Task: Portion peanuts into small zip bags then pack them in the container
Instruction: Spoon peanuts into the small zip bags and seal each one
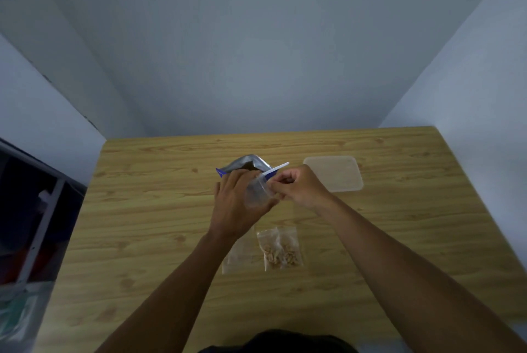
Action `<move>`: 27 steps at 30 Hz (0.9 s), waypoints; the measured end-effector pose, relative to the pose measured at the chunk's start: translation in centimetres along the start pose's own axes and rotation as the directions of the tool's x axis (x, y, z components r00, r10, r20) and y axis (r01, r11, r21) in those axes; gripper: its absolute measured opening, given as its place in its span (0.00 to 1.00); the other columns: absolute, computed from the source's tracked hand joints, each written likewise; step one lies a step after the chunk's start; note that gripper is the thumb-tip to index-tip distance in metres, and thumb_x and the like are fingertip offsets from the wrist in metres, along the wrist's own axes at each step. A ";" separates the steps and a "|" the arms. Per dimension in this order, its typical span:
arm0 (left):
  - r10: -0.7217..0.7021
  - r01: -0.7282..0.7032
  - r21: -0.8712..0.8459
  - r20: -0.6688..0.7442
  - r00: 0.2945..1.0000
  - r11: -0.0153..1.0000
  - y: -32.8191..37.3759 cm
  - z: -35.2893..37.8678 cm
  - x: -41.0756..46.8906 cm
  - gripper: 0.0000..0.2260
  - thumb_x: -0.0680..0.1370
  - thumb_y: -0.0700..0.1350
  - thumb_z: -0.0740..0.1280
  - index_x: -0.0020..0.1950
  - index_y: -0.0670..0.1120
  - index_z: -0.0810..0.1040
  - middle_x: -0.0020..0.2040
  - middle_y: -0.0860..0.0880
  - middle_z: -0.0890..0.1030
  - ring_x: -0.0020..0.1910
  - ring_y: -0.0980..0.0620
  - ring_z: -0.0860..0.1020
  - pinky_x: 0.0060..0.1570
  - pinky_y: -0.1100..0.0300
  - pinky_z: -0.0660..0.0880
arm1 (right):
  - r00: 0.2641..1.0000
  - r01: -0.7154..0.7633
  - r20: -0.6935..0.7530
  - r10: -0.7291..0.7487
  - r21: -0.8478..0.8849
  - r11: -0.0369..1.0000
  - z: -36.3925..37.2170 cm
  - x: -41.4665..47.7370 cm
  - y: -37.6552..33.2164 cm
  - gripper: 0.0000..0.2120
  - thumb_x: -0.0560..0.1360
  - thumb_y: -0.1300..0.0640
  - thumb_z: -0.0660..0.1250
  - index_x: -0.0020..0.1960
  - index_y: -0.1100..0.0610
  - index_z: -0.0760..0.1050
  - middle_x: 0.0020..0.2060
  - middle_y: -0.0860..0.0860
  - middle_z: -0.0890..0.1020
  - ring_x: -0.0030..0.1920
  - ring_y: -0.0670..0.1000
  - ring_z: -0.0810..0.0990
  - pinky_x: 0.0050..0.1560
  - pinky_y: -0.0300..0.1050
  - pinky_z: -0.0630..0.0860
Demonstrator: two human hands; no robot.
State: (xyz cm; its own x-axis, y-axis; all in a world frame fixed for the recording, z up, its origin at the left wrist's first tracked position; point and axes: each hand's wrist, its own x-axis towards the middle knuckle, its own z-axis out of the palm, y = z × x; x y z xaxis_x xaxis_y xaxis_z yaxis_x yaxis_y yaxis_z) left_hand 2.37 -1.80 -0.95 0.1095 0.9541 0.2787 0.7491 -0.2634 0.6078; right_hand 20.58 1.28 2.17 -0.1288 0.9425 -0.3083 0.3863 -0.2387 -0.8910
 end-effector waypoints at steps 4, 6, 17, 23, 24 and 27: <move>0.025 -0.023 0.028 -0.058 0.998 0.999 -0.1 0.2 0.2 0.21 0.69 0.60 0.74 0.58 0.51 0.80 0.53 0.55 0.83 0.55 0.52 0.80 0.57 0.52 0.69 | 1.000 0.000 -0.006 0.000 0.027 1.000 0.2 0.1 -0.5 0.08 0.72 0.60 0.77 0.36 0.50 0.84 0.30 0.48 0.85 0.32 0.44 0.81 0.41 0.45 0.78; 0.011 -0.010 0.014 -0.065 0.998 1.000 -0.4 0.1 0.2 0.19 0.70 0.59 0.74 0.56 0.50 0.81 0.50 0.55 0.84 0.52 0.53 0.80 0.57 0.53 0.69 | 1.000 0.005 -0.025 -0.005 0.025 1.000 0.4 0.1 -0.7 0.09 0.72 0.60 0.77 0.35 0.49 0.84 0.28 0.45 0.83 0.31 0.42 0.79 0.38 0.44 0.76; -0.194 0.170 -0.261 -0.066 0.979 0.950 -3.0 -2.5 0.2 0.17 0.71 0.48 0.77 0.58 0.46 0.82 0.51 0.53 0.84 0.49 0.56 0.81 0.52 0.51 0.79 | 0.848 -0.170 -0.512 0.136 -0.020 0.985 0.8 1.0 0.8 0.15 0.71 0.43 0.74 0.42 0.54 0.77 0.36 0.47 0.79 0.35 0.43 0.76 0.32 0.39 0.67; -0.208 0.191 -0.244 -0.046 0.977 0.951 -5.0 -3.8 0.7 0.19 0.71 0.48 0.78 0.60 0.47 0.81 0.61 0.51 0.82 0.59 0.58 0.79 0.60 0.59 0.76 | 0.904 -0.009 -0.425 -0.042 -0.118 0.993 2.6 2.5 0.7 0.08 0.75 0.51 0.74 0.49 0.55 0.86 0.34 0.43 0.82 0.32 0.36 0.79 0.33 0.26 0.69; -0.217 0.208 -0.244 -0.010 0.976 0.947 -5.2 -3.8 0.7 0.20 0.71 0.50 0.77 0.61 0.48 0.80 0.64 0.51 0.81 0.61 0.59 0.77 0.62 0.60 0.74 | 0.912 0.017 -0.406 -0.060 -0.109 0.994 3.0 2.6 0.6 0.07 0.75 0.52 0.74 0.50 0.55 0.86 0.33 0.44 0.83 0.32 0.38 0.80 0.34 0.27 0.70; -0.227 0.235 -0.261 0.061 0.972 0.936 -5.8 -3.7 0.8 0.21 0.71 0.52 0.76 0.62 0.50 0.80 0.69 0.52 0.76 0.66 0.59 0.74 0.65 0.60 0.71 | 0.942 0.092 -0.313 -0.123 -0.112 0.989 3.9 2.9 0.1 0.09 0.77 0.53 0.73 0.55 0.54 0.86 0.32 0.44 0.83 0.32 0.42 0.82 0.38 0.35 0.75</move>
State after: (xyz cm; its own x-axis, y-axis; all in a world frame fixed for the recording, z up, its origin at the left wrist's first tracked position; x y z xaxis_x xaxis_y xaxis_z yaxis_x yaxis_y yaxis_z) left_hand -4.32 -0.07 -1.57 -0.0236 0.9959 0.0878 0.5569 -0.0598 0.8284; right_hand 16.62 3.10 -0.09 0.1174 0.9901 -0.0766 0.4725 -0.1235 -0.8726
